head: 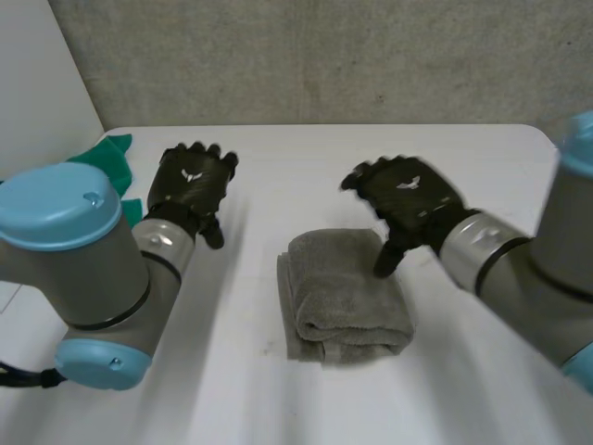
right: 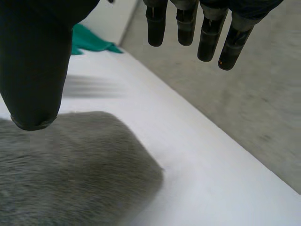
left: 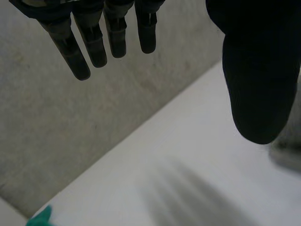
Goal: Fold the laundry.
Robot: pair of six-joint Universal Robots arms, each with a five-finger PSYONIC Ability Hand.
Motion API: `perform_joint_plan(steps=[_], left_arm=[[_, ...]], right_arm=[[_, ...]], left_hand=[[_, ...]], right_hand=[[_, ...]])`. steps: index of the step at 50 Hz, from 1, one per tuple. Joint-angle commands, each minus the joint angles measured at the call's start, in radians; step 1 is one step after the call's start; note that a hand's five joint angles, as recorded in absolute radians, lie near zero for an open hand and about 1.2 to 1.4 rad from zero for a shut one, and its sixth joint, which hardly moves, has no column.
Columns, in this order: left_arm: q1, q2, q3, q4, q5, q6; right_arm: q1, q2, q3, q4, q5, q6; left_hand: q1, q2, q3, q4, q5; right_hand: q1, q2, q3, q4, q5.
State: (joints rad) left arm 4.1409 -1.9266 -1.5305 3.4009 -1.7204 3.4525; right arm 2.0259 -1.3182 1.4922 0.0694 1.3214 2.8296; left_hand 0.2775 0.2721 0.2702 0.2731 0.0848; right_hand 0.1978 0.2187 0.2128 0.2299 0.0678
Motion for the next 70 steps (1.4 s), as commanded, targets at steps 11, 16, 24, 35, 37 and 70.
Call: perform_joint_plan(steps=[11,16,24,35,37,70], left_arm=[[-0.212,-0.351,0.308,-0.182,0.094,-0.168],[-0.196,-0.371,0.326,-0.247,0.087,-0.165],[-0.134,-0.374,0.271,-0.344,0.022,-0.107],[-0.153,-0.324,0.273,-0.341,0.021,-0.053],[-0.157,-0.247,0.271,-0.324,0.022,-0.056],[0.013,0.077,0.234,-0.324,0.478,-0.276]], right_arm=[[-0.088,0.185,-0.004,0.050,-0.067,0.057],[-0.081,0.227,-0.004,0.044,-0.070,0.093],[-0.076,0.319,-0.021,0.039,-0.073,0.079],[-0.087,0.281,0.000,0.015,-0.059,0.027],[-0.088,0.222,0.023,-0.017,-0.056,0.036],[-0.234,-0.013,0.464,-0.204,-0.027,0.174]], left_hand=[[-0.026,-0.020,-0.019,-0.021,-0.008],[-0.008,-0.003,-0.001,-0.004,0.010],[-0.005,0.000,0.002,-0.001,0.013],[-0.040,-0.035,-0.033,-0.036,-0.022],[-0.049,-0.044,-0.042,-0.045,-0.031],[-0.070,-0.064,-0.063,-0.065,-0.052]], right_hand=[[-0.023,-0.044,-0.038,-0.055,-0.068],[-0.023,-0.044,-0.038,-0.055,-0.068],[-0.023,-0.044,-0.038,-0.055,-0.068],[-0.023,-0.044,-0.038,-0.055,-0.068],[-0.023,-0.044,-0.038,-0.055,-0.068],[-0.023,-0.044,-0.038,-0.055,-0.068]])
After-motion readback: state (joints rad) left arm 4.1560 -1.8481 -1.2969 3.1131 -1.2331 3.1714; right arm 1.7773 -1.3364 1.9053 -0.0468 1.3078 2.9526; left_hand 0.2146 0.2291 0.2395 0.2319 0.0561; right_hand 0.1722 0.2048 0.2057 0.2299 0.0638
